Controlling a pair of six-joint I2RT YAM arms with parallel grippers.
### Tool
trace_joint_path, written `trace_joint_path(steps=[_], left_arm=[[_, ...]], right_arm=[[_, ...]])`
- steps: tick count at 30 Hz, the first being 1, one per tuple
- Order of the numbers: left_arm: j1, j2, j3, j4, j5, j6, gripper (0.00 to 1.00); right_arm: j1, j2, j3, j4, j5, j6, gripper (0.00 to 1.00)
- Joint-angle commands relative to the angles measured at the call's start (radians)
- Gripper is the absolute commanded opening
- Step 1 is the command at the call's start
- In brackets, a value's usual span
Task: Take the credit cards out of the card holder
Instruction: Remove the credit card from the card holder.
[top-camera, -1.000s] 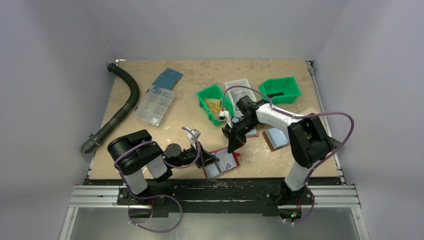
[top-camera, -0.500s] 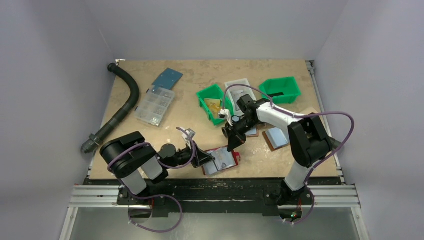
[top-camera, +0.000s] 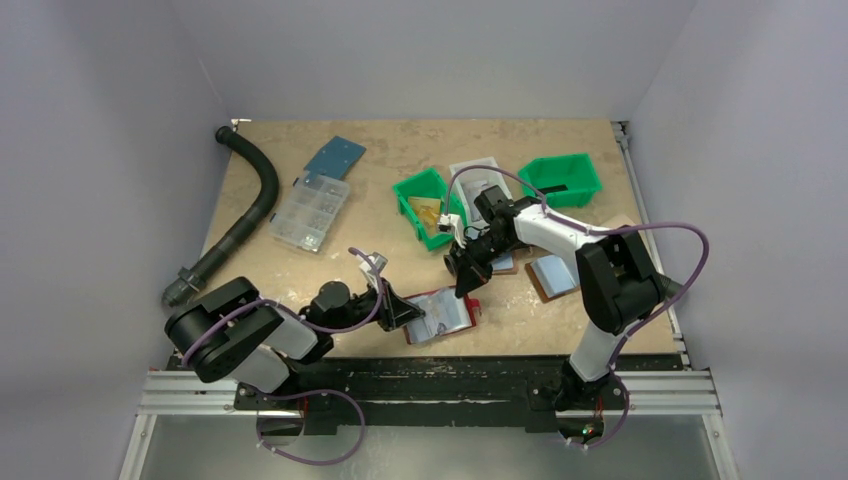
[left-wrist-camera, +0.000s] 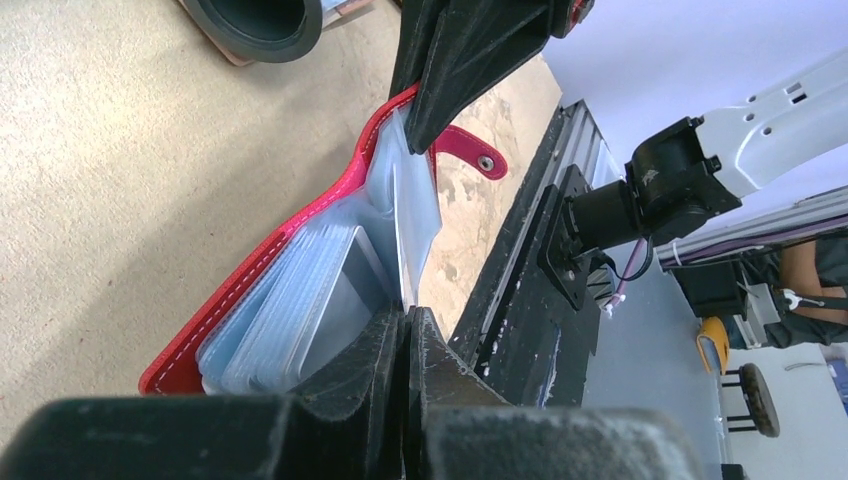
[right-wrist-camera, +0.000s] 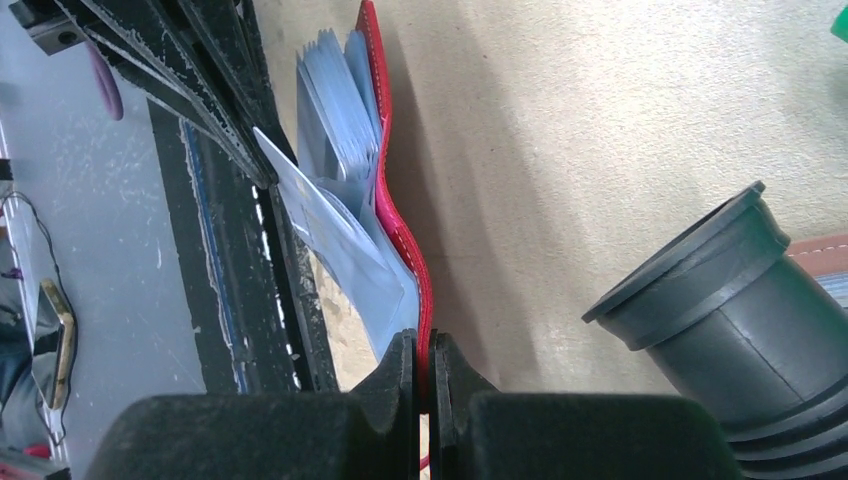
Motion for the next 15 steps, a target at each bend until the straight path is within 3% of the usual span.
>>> trace_joint_path(steps=[1, 7, 15], left_arm=[[0.015, -0.051, 0.052, -0.092, 0.028, 0.027, 0.00], [0.034, -0.089, 0.072, -0.214, 0.051, 0.027, 0.00], [0.052, -0.257, 0.130, -0.518, 0.051, 0.082, 0.00]], right_arm=[[-0.012, 0.021, 0.004, 0.008, 0.062, 0.020, 0.00], [-0.020, 0.028, 0.005, 0.012, 0.078, 0.029, 0.00], [-0.025, 0.039, 0.007, 0.015, 0.104, 0.038, 0.00]])
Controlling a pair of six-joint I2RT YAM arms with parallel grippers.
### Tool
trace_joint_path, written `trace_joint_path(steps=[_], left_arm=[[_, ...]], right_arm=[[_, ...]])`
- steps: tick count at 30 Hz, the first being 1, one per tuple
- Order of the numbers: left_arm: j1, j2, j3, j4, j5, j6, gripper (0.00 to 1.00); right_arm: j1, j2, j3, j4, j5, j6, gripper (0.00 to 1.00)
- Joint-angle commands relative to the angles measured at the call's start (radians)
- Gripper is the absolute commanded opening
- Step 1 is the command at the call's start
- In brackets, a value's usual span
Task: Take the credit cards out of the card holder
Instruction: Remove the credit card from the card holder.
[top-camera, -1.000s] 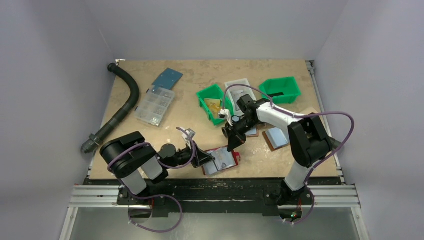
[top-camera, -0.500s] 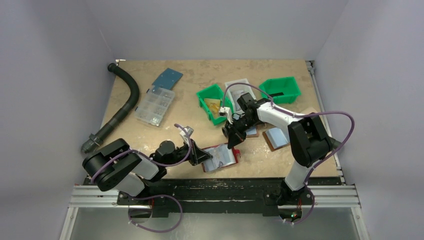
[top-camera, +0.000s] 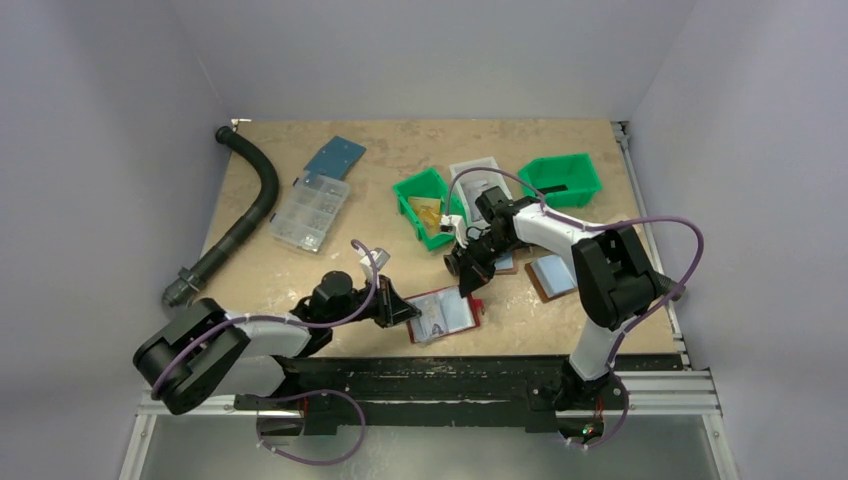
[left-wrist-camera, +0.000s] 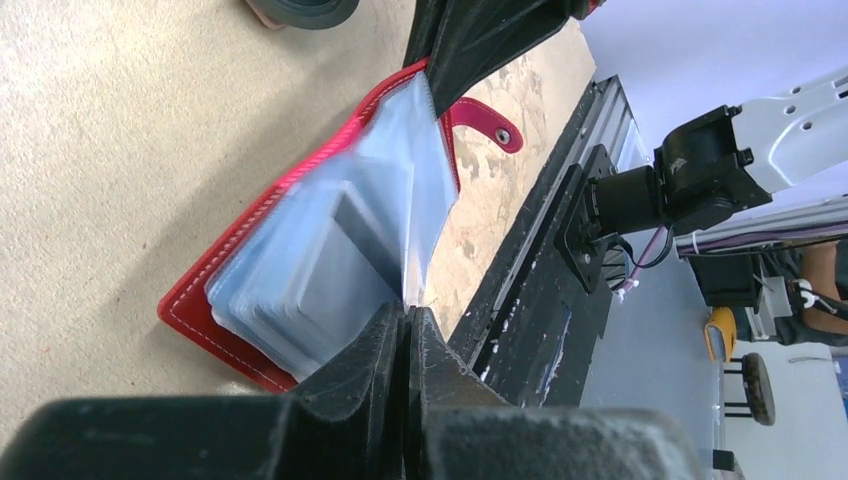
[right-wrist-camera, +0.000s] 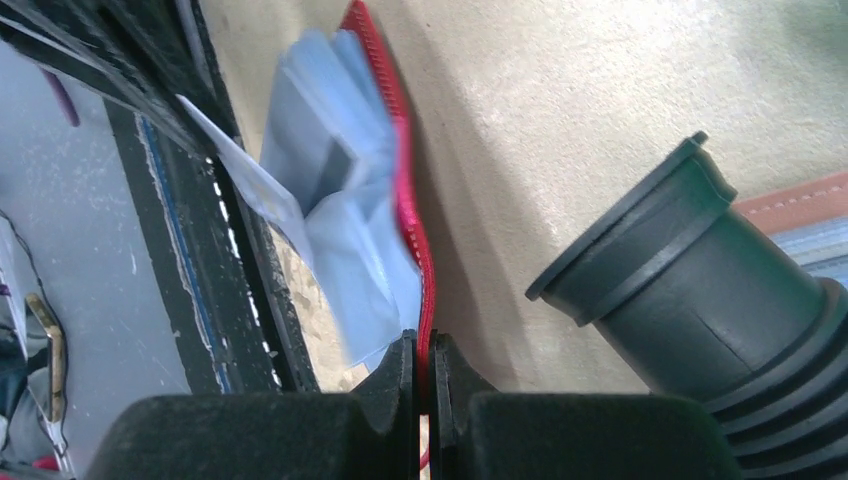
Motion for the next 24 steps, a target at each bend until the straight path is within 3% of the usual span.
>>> trace_joint_path(steps=[1, 6, 11, 19, 24], left_arm=[[0.015, -0.109, 0.072, -0.191, 0.015, 0.066, 0.00], [0.018, -0.188, 0.117, -0.362, 0.004, 0.089, 0.00], [0.018, -0.263, 0.142, -0.455, -0.004, 0.117, 0.00], [0.018, -0.376, 0.195, -0.448, 0.033, 0.180, 0.00], [0.018, -0.332, 0.265, -0.404, 0.046, 0.178, 0.00]], right_arm=[[-0.010, 0.006, 0.005, 0.007, 0.056, 0.007, 0.00], [-0.014, -0.006, -0.001, 0.018, 0.079, 0.013, 0.08], [-0.018, -0.044, -0.002, 0.019, 0.093, 0.003, 0.25], [-0.026, -0.241, -0.021, 0.035, 0.133, -0.041, 0.50], [-0.076, -0.394, -0.036, 0.063, 0.111, -0.075, 0.54]])
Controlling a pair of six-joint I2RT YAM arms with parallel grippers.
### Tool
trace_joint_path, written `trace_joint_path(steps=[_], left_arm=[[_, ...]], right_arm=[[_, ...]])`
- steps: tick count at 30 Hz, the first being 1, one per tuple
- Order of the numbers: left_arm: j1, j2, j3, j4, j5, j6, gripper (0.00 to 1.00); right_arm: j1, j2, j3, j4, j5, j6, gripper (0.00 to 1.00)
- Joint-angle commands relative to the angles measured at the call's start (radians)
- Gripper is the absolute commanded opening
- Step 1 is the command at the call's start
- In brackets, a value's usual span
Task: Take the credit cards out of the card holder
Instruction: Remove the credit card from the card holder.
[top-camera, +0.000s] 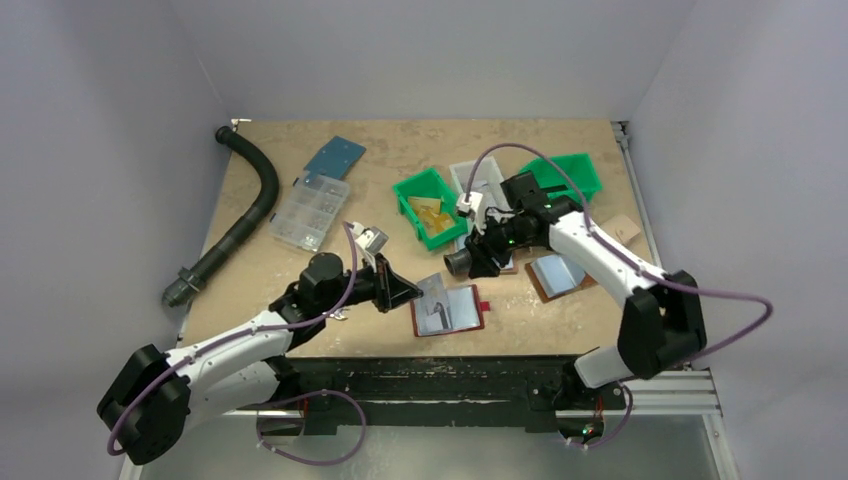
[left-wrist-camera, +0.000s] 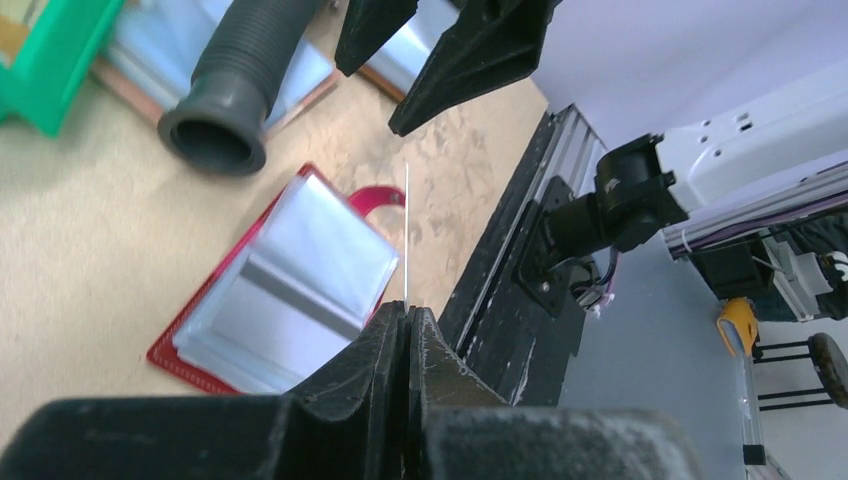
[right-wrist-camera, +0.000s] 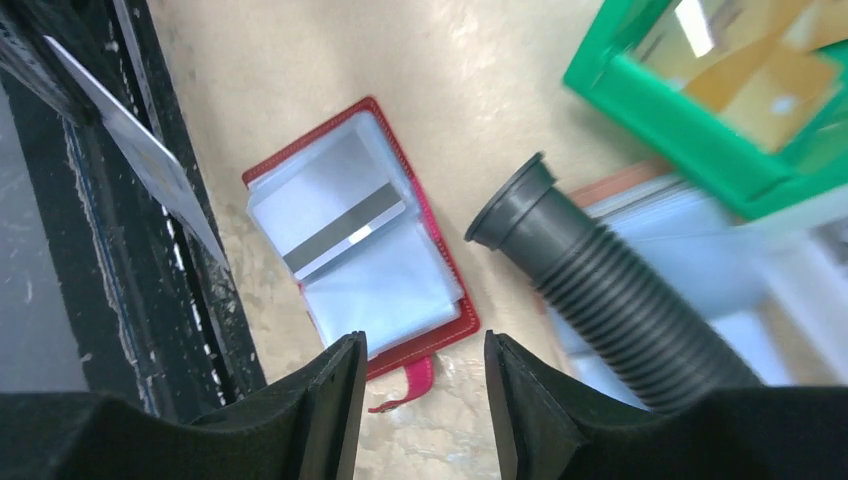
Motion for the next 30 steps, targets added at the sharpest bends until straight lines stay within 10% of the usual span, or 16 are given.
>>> trace_joint_path(steps=[1, 8, 21, 26, 30], left_arm=[[0.004, 0.039, 0.091, 0.079, 0.030, 0.031, 0.00], [-0.005, 0.163, 0.206, 0.178, 0.073, 0.092, 0.00], [-0.006, 0.391, 0.397, 0.173, 0.135, 0.223, 0.00], [-0.006, 0.434, 0.428, 0.168, 0.162, 0.238, 0.00], [-0.006, 0.453, 0.433, 0.166, 0.168, 0.241, 0.00]], right_arm=[[-0.058, -0.150, -0.009, 0.040, -0.046, -0.058, 0.55], [-0.095, -0.285, 0.044, 0.001, -0.270, -0.147, 0.74], [-0.096, -0.051, 0.221, -0.317, -0.412, -0.344, 0.76], [-0.096, -0.017, 0.220, -0.329, -0.429, -0.342, 0.63], [-0.096, 0.021, 0.245, -0.356, -0.475, -0.352, 0.31]])
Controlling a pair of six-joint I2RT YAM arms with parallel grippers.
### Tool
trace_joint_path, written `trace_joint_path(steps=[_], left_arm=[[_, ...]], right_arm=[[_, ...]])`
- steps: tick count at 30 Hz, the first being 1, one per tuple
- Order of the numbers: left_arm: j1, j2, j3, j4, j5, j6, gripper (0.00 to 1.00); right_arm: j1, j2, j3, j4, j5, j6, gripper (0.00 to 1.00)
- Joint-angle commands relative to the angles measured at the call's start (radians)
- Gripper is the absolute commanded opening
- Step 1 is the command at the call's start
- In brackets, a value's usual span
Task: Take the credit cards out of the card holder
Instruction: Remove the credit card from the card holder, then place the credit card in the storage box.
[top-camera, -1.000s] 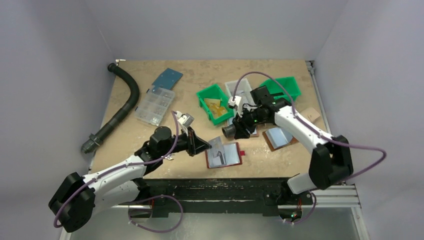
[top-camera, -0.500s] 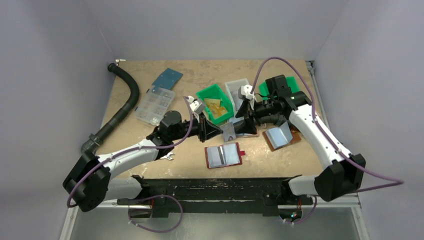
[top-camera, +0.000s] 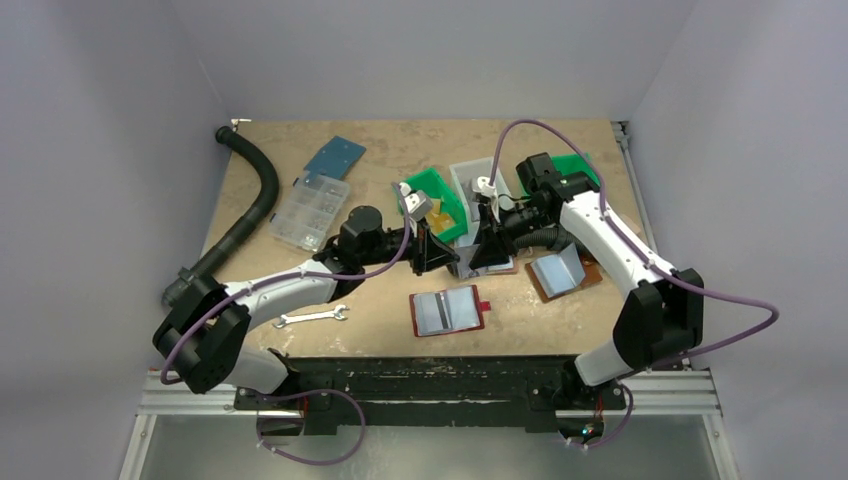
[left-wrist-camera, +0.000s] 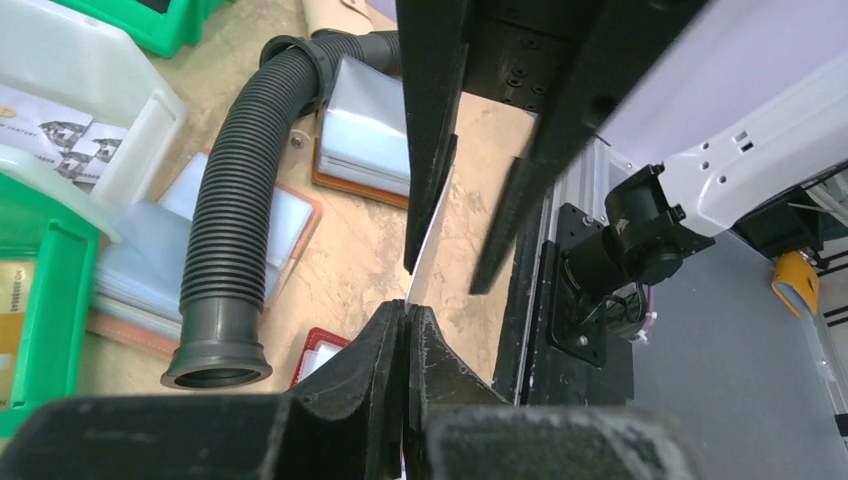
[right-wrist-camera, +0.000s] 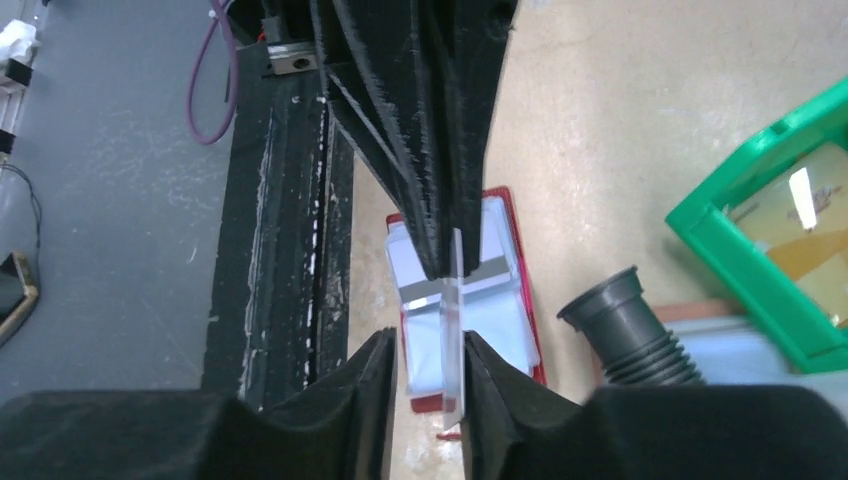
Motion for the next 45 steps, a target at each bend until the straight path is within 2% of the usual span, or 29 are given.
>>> trace_joint_path(steps=[1, 3, 5, 6, 10, 12, 17, 21, 24, 26, 30, 37, 45], left_arm=[[-0.005, 0.015, 0.044, 0.037, 0.023, 0.038, 0.00], [-0.003, 0.012, 0.044, 0.026, 0.011, 0.044, 0.00], [-0.001, 0.010, 0.047, 0.005, -0.014, 0.047, 0.00], [-0.001, 0.010, 0.053, -0.011, -0.028, 0.048, 0.03], [0.027, 0.009, 0.096, -0.139, -0.092, 0.057, 0.38], [0.057, 0.008, 0.098, -0.170, -0.081, 0.042, 0.49], [0.145, 0.007, 0.057, -0.129, -0.011, -0.086, 0.58], [0.203, -0.042, 0.051, -0.280, -0.107, -0.082, 0.59], [0.210, -0.154, 0.027, -0.341, -0.257, -0.047, 0.63], [0.212, -0.228, 0.020, -0.378, -0.339, -0.031, 0.73], [0.212, -0.341, 0.022, -0.481, -0.465, -0.006, 0.99], [0.212, -0.446, 0.023, -0.631, -0.509, 0.066, 1.00], [0.212, -0.435, 0.013, -0.762, -0.626, 0.135, 1.00]], right_arm=[[0.000, 0.036, 0.071, -0.058, -0.087, -0.018, 0.19], [0.000, 0.054, 0.081, -0.065, -0.086, -0.016, 0.00], [-0.001, 0.060, 0.081, -0.070, -0.079, -0.021, 0.00], [0.000, 0.059, 0.077, -0.065, -0.073, -0.019, 0.00], [-0.002, 0.049, 0.067, -0.048, -0.032, -0.017, 0.00], [-0.011, 0.043, 0.066, -0.046, -0.009, -0.028, 0.00], [-0.077, 0.030, 0.081, -0.062, 0.008, -0.060, 0.00], [-0.157, 0.005, 0.096, -0.047, 0.020, -0.042, 0.00], [-0.213, -0.019, 0.106, 0.002, 0.053, 0.008, 0.00], [-0.247, -0.027, 0.130, 0.032, 0.074, 0.036, 0.00], [-0.276, -0.002, 0.222, 0.041, 0.129, 0.070, 0.00], [-0.298, 0.092, 0.414, 0.017, 0.190, 0.105, 0.00], [-0.298, 0.184, 0.571, 0.054, 0.224, 0.186, 0.03]])
